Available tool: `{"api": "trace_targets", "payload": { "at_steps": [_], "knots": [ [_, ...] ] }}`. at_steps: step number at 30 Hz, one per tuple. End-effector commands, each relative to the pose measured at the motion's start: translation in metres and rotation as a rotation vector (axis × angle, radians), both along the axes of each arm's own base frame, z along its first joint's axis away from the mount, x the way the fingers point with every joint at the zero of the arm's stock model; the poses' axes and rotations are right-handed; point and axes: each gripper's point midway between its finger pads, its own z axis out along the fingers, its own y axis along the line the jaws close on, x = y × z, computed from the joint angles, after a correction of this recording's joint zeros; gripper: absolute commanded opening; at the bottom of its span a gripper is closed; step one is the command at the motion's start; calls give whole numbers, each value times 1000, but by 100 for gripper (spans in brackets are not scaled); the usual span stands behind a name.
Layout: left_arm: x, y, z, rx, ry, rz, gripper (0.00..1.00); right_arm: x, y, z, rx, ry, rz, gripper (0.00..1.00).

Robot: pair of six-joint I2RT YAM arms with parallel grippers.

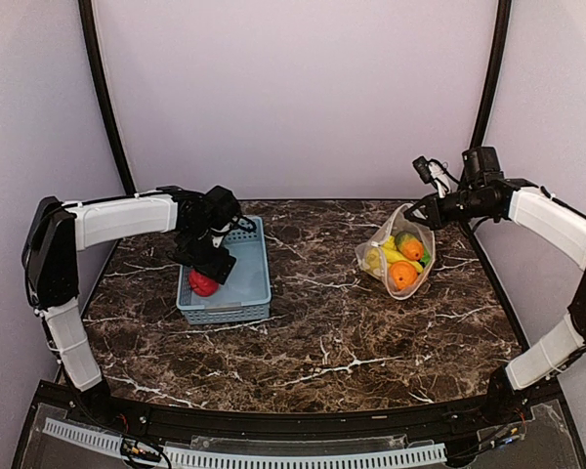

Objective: Place the food in the zip-top bag and seal the zipper
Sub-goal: Pick up the fake fruit from the bin.

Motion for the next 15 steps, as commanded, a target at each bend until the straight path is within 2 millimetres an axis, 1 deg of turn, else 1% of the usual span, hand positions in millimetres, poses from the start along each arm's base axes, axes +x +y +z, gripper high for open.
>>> {"api": "trace_targets", "payload": {
  "at_steps": [1, 7, 12, 15],
  "knots": [
    [-1, 1, -9, 20, 21, 2, 91, 0, -1, 12, 0, -60, -4, 0],
    [6, 1, -22, 57, 37, 2, 90, 0, -1, 12, 1, -59, -2, 0],
    [10, 10, -31, 130, 38, 2, 90, -1, -1, 11, 2, -59, -3, 0],
    [11, 11, -35, 146, 38, -4, 90, -1, -1, 11, 4, -59, -2, 0]
  ]
}}
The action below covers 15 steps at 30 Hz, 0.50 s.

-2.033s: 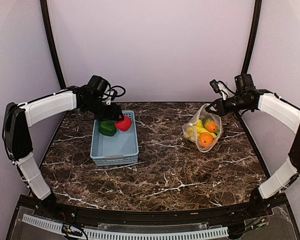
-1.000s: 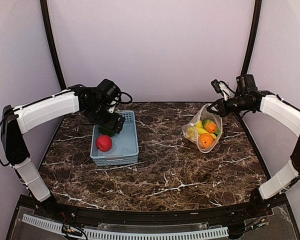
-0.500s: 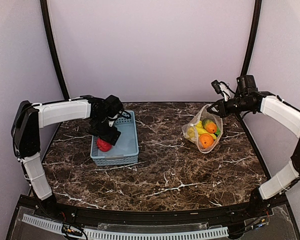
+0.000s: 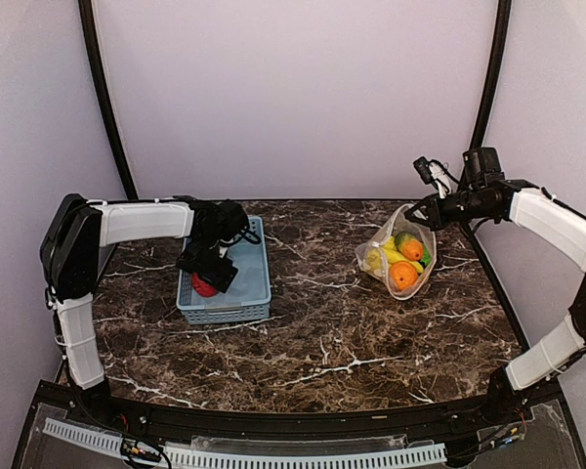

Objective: Place the food in the zip-top bag and seal the zipper
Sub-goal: Pick up the fake fruit from the bin.

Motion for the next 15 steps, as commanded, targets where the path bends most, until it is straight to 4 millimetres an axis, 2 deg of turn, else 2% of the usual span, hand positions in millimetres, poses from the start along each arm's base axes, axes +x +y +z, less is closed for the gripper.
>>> {"api": "trace_targets", "payload": {
  "at_steps": [1, 8, 12, 15],
  "knots": [
    [5, 5, 2, 46, -15, -11, 90, 0, 1, 10, 9, -50, 6, 0],
    [10, 3, 0, 44, -30, -10, 83, 0, 0, 10, 9, -49, 5, 0],
    [12, 2, 8, 45, -31, -15, 74, 0, 0, 10, 7, -50, 5, 0],
    [11, 1, 22, 33, -41, -14, 69, 0, 1, 10, 7, -46, 6, 0]
  ]
}}
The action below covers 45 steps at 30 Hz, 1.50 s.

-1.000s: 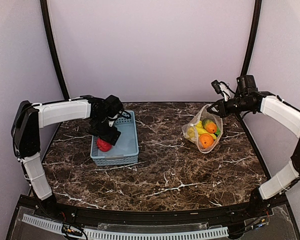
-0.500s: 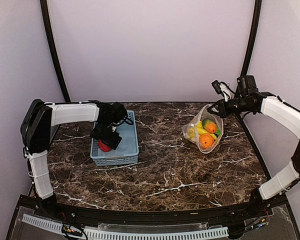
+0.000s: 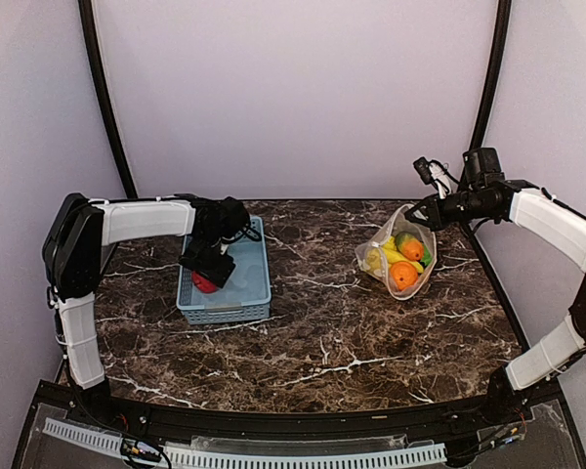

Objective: Place the food in the zip-top bag and seal the zipper
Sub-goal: Pick up the fake fruit from the bin, then place the fake fruit in the zipper food storage bag.

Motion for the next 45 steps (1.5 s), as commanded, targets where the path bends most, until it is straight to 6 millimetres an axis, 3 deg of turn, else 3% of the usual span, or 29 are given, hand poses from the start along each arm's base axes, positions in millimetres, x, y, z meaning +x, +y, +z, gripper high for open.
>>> {"api": "trace_targets", "payload": {
  "at_steps": [1, 4, 6, 13, 19, 25, 27, 28, 29, 30, 31, 32, 33, 37, 44, 45],
  "knots": [
    [4, -4, 32, -21, -38, -1, 68, 1, 1, 12, 8, -46, 8, 0],
    [2, -10, 61, -51, -75, -12, 67, 0, 2, 16, 12, -48, 16, 0],
    [3, -26, 88, -120, -123, -41, 67, -1, 3, 18, 19, -44, 19, 0],
    [-16, -120, 185, -488, -323, -264, 66, 1, 11, 32, 51, -2, 49, 0],
    [-55, -213, 237, -831, -390, -536, 64, 3, 26, 32, 60, 36, 83, 0],
    [-117, -293, 265, -1008, -374, -806, 64, -1, 38, 31, 49, 39, 108, 0],
    [-129, -311, 269, -1053, -359, -854, 65, -1, 40, 28, 47, 48, 111, 0],
    [-131, -320, 261, -1061, -335, -861, 65, -1, 41, 28, 48, 50, 112, 0],
    [-134, -328, 269, -1085, -343, -875, 65, 0, 42, 28, 49, 53, 111, 0],
    [-132, -336, 258, -1082, -323, -864, 65, 0, 42, 28, 50, 54, 110, 0],
    [-131, -342, 267, -1100, -337, -862, 65, 0, 43, 28, 52, 58, 106, 0],
    [-127, -350, 254, -1099, -313, -836, 65, 2, 42, 28, 55, 62, 97, 0],
    [-122, -354, 261, -1104, -339, -812, 65, 3, 42, 28, 59, 69, 85, 0],
    [-101, -375, 237, -1117, -331, -695, 64, 5, 42, 31, 71, 78, 66, 0],
    [-76, -393, 208, -1090, -341, -579, 65, 0, 44, 33, 96, 95, 72, 0],
    [-72, -395, 196, -1067, -333, -562, 65, -1, 45, 34, 101, 97, 76, 0]
  ]
}}
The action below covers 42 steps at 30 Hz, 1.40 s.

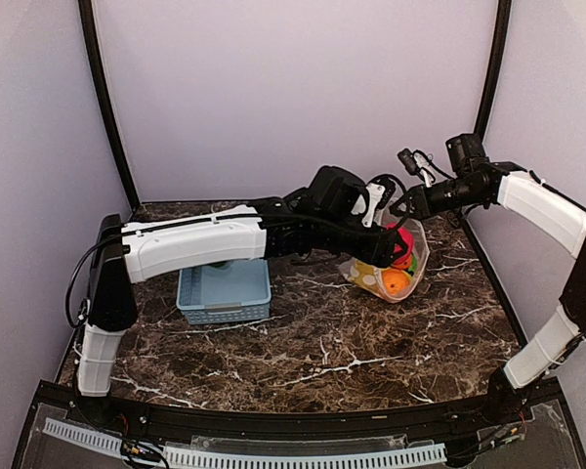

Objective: Place the food in the zip-top bag and seal the zipper
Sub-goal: Place the fake fruit in the zipper food storage bag.

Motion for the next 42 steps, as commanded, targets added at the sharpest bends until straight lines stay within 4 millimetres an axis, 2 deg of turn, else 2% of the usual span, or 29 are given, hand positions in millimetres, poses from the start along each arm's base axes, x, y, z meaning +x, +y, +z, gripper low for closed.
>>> {"api": "trace_targets", "payload": {
  "at_steps": [1, 2, 7, 10, 13, 18, 19, 25, 29, 33, 37, 38, 42],
  "knots": [
    [16, -5, 8, -20, 11, 85, 65, 0, 7, 18, 49, -28, 16, 0],
    [23, -4, -2, 8, 7, 122, 65, -2, 8, 19, 53, -28, 20, 0],
    [49, 12, -29, 126, -41, 266, 65, -11, 14, 17, 66, -24, 63, 0],
    [60, 21, -41, 177, -73, 331, 67, -14, 18, 7, 49, -16, 78, 0],
    [71, 28, -51, 215, -92, 378, 70, -17, 20, 7, 55, -8, 91, 0],
    [83, 31, -61, 244, -109, 414, 79, -20, 25, 13, 81, 3, 112, 0],
    [85, 31, -65, 250, -113, 417, 84, -20, 26, 13, 83, 7, 114, 0],
    [87, 30, -55, 250, -138, 420, 93, -18, 26, 11, 79, 9, 109, 0],
    [83, 30, -42, 236, -139, 399, 94, -17, 26, 13, 80, -3, 112, 0],
    [71, 22, -22, 189, -140, 340, 93, -15, 25, 11, 67, -9, 101, 0],
    [49, 9, 6, 123, -165, 249, 91, -12, 24, 6, 58, -2, 94, 0],
    [43, 9, 16, 108, -175, 237, 91, -12, 24, 6, 57, -3, 95, 0],
    [35, 15, 34, 91, -185, 234, 90, -11, 23, 5, 52, -8, 91, 0]
  ]
}}
